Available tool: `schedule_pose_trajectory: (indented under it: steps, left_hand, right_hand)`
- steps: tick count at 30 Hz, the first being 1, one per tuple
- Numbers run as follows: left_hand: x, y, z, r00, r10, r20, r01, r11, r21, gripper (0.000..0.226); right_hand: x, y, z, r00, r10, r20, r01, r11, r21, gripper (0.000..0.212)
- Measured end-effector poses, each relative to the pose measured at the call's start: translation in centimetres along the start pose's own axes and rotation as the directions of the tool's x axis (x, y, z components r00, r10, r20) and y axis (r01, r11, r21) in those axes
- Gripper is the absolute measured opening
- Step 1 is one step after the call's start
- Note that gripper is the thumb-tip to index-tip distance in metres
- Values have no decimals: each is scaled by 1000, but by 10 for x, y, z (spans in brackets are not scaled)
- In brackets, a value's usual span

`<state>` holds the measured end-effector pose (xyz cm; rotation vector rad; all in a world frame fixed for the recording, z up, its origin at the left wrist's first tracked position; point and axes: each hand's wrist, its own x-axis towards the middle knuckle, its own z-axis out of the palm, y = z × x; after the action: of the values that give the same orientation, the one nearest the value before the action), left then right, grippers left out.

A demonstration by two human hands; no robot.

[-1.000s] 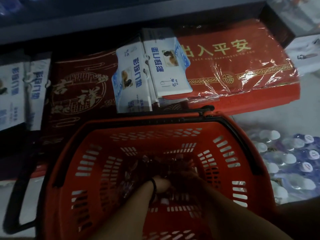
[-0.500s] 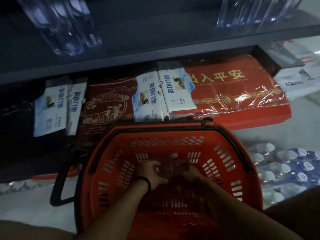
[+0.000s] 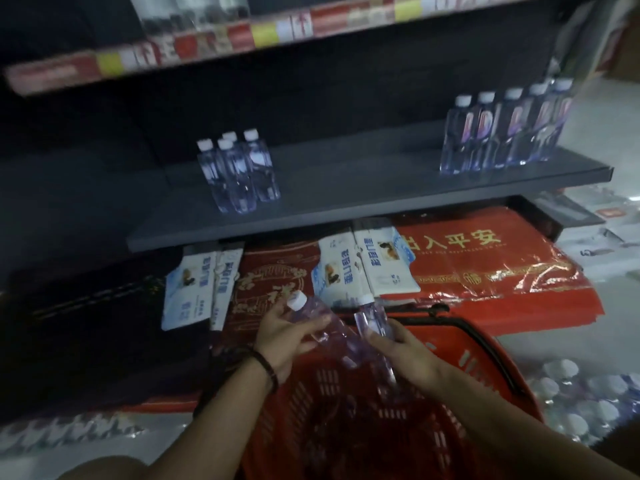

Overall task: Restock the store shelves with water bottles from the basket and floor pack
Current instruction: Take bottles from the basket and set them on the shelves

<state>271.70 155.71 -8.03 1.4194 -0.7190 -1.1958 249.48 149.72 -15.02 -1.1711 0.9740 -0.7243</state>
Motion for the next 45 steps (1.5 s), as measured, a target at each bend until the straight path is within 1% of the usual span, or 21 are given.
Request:
schedule_pose_trajectory:
  steps: [2,3,5,7,10,11,12,13,16,17,19,21,24,27,29,31,33,35,37,41,45]
  left_hand:
    - [-1,22,1,999,35,23,-32,991,-132,58]
    - [-1,32,2,997,56,43,-47,980,-192,51]
    - [2,49,6,993,92,76,-67,957,-284,31]
    - [7,61,9,990,116,78,-89,953,-289,23]
    - [16,75,8,984,176,21,-171,975,-144,42]
    - [19,80,6,979,203,25,-200,975,-93,45]
    - [23,85,4,972,233,37,-231,972,-54,40]
    - [29,91,1,965,259,51,-257,966,-34,39]
    - [51,111,-11,962,265,60,-263,964,-42,84]
    - [62,119,-17,961,272,41,-271,962,-42,90]
    - [83,139,-30,945,328,-12,-328,944,-20,85]
    - [105,155,-43,901,422,-102,-422,906,30,77]
    - [137,174,-61,798,548,-252,-522,837,166,73]
    - [164,183,-78,720,616,-321,-585,787,196,66]
    - [181,183,-93,670,645,-368,-622,758,195,60]
    - [198,180,-106,616,678,-402,-650,725,226,61]
    - [211,176,-115,575,695,-433,-648,709,277,57]
    - [220,176,-119,565,688,-455,-618,719,320,57]
    - [226,177,-123,562,703,-435,-595,709,378,60]
    - [242,183,-134,608,684,-404,-488,723,489,73]
    - [244,185,-135,643,624,-443,-458,778,431,70]
  right_hand:
    - [-3,-24,10,999,34,28,-35,998,56,54]
    - [-4,-38,15,998,36,46,-39,997,66,59]
    - [-3,-64,29,995,16,102,-23,997,69,49]
    - [0,-87,45,990,-24,138,13,997,77,36]
    - [6,-119,63,977,-130,169,114,988,105,30]
    - [8,-130,68,973,-163,164,152,985,77,29]
    - [12,-140,72,970,-184,161,178,983,49,28]
    - [17,-148,74,970,-190,149,188,982,27,28]
    - [44,-164,80,970,-226,89,230,972,-38,31]
    - [54,-170,84,967,-244,69,249,966,-72,35]
    - [75,-184,94,961,-275,35,277,955,-109,40]
    - [98,-198,107,950,-312,-19,307,943,-129,38]
    - [134,-220,127,924,-374,-76,350,910,-220,36]
    - [179,-234,142,903,-423,-77,386,877,-287,32]
    - [205,-242,150,891,-439,-117,383,864,-326,31]
    - [229,-245,156,880,-450,-156,371,853,-368,30]
    - [249,-245,162,868,-463,-179,363,838,-409,30]
    - [263,-242,166,862,-469,-192,353,828,-436,30]
    - [273,-239,170,855,-485,-185,350,802,-484,31]
    - [289,-236,176,857,-489,-165,308,741,-597,39]
    - [293,-236,185,850,-494,-184,287,726,-624,49]
